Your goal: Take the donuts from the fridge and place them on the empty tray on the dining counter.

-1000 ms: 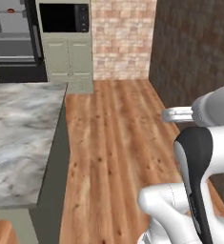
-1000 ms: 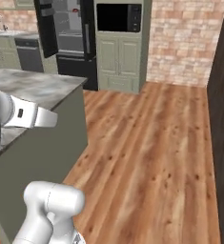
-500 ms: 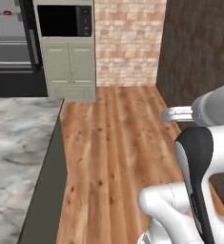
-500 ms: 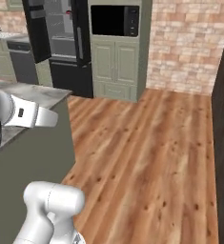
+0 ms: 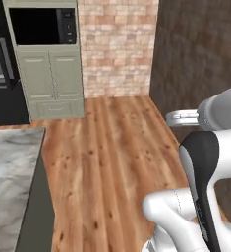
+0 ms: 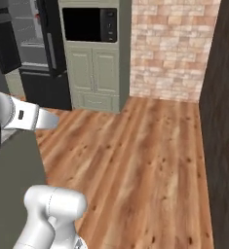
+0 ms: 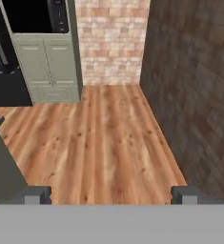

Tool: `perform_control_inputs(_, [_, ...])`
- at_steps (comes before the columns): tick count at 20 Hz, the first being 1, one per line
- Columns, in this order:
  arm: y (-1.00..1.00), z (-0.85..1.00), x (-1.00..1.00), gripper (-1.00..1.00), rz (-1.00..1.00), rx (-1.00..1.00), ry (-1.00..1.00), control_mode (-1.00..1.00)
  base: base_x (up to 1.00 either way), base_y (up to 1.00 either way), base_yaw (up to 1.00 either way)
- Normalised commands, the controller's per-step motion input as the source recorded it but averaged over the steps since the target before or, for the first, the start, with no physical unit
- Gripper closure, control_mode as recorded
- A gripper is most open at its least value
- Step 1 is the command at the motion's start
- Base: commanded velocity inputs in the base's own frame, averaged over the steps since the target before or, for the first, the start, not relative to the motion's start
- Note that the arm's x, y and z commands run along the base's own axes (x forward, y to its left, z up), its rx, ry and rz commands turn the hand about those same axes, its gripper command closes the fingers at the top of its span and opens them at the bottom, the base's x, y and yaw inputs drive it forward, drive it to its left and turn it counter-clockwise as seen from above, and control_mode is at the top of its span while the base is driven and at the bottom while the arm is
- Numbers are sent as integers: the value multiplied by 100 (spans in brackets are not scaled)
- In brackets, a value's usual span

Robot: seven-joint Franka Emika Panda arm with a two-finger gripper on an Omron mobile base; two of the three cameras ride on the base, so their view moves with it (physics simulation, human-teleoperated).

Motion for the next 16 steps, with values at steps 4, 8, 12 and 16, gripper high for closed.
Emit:
perform_control_inputs(4, [0, 0, 0, -100, 0, 0, 0, 100, 100, 0, -19])
perform_control_inputs(8, [0, 0, 0, -100, 0, 0, 0, 100, 100, 0, -10])
perform_control_inputs(12, [0, 0, 0, -100, 0, 0, 0, 100, 100, 0, -1])
perform_control_inputs(16, [0, 0, 0, -100, 0, 0, 0, 100, 100, 0, 0])
